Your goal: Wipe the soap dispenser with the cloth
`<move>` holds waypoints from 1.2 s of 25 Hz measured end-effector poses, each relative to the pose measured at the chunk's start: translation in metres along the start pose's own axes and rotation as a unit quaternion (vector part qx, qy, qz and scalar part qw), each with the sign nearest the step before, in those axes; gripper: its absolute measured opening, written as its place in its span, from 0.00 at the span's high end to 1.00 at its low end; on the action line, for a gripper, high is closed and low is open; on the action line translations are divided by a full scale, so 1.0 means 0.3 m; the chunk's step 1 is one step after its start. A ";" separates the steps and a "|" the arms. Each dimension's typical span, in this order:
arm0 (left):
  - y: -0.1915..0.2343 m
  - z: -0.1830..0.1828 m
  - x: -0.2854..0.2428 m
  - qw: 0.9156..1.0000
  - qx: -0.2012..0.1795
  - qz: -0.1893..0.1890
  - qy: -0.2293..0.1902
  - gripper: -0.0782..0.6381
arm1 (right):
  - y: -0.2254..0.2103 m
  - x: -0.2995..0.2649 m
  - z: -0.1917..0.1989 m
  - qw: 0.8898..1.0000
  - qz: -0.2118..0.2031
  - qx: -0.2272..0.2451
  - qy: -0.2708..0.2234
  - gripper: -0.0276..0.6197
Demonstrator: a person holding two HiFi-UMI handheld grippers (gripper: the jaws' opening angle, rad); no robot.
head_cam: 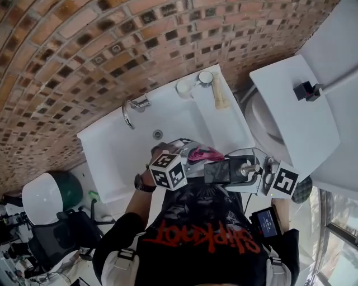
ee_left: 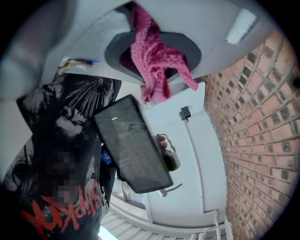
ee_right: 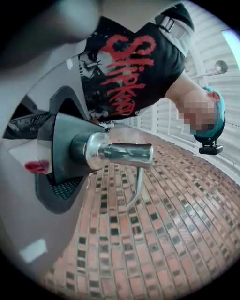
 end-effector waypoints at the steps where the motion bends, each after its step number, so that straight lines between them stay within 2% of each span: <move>1: 0.004 -0.001 0.001 1.000 0.000 -0.002 0.000 0.82 | 0.008 -0.012 0.001 0.999 -0.019 0.032 0.014 0.48; 2: 0.006 -0.005 0.002 1.000 -0.001 -0.003 -0.001 0.82 | 0.003 -0.019 0.000 0.996 -0.027 0.075 0.029 0.48; 3: 0.006 -0.011 0.001 1.000 -0.004 -0.003 0.001 0.82 | -0.012 -0.018 -0.003 0.994 -0.017 0.100 0.036 0.48; 4: 0.003 -0.016 -0.003 1.000 -0.007 -0.002 0.005 0.82 | -0.032 -0.009 -0.006 0.995 0.011 0.090 0.030 0.48; 6: -0.010 -0.031 -0.009 1.000 -0.012 0.009 0.003 0.82 | -0.068 0.022 -0.014 0.995 0.088 0.036 0.013 0.48; 8: -0.028 -0.050 -0.015 1.000 -0.014 0.027 -0.007 0.82 | -0.096 0.045 -0.020 0.988 0.148 0.038 0.025 0.48; 9: -0.034 -0.054 -0.020 0.999 -0.016 0.031 -0.008 0.82 | -0.106 0.049 -0.023 0.985 0.162 0.050 0.031 0.48; 12: -0.036 -0.040 -0.033 1.000 -0.007 0.030 0.003 0.82 | -0.104 0.028 -0.027 0.982 0.144 0.110 0.045 0.48; 14: -0.010 -0.011 -0.032 0.999 0.024 0.013 0.017 0.82 | -0.068 -0.007 -0.021 0.985 0.102 0.127 0.051 0.48; 16: 0.035 0.020 -0.015 0.997 0.068 -0.017 0.020 0.82 | -0.017 -0.047 -0.010 0.990 0.050 0.123 0.056 0.48; 18: 0.078 0.023 0.019 0.994 0.099 -0.040 -0.010 0.82 | 0.016 -0.078 0.006 0.991 0.011 0.117 0.062 0.48; 19: 0.092 0.011 0.036 0.993 0.104 -0.044 -0.032 0.82 | 0.017 -0.086 0.012 0.991 0.007 0.119 0.064 0.48; 21: 0.103 -0.017 0.053 0.992 0.099 -0.044 -0.059 0.82 | -0.004 -0.083 0.016 0.988 0.027 0.134 0.068 0.48; 25: 0.101 -0.002 0.041 0.993 0.095 -0.048 -0.041 0.82 | -0.039 -0.035 -0.004 0.984 0.078 0.148 0.061 0.48; 27: 0.087 0.024 0.042 0.993 0.098 -0.040 -0.043 0.82 | -0.064 -0.011 -0.016 0.980 0.117 0.155 0.037 0.48; 28: 0.078 0.039 0.045 0.993 0.101 -0.037 -0.047 0.82 | -0.083 -0.002 -0.016 0.979 0.139 0.145 0.023 0.48; 30: 0.051 0.066 0.047 0.993 0.106 -0.029 -0.051 0.82 | -0.123 0.019 0.005 0.979 0.184 0.084 0.019 0.48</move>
Point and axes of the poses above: the fingertips, and each gripper's own axes: x backward along the fingers, y to its left, z out of its underside, the point moved 7 cm from there along x, backward along the fingers, and after that the axes turned 2 degrees about y, right-handed, at the moved point
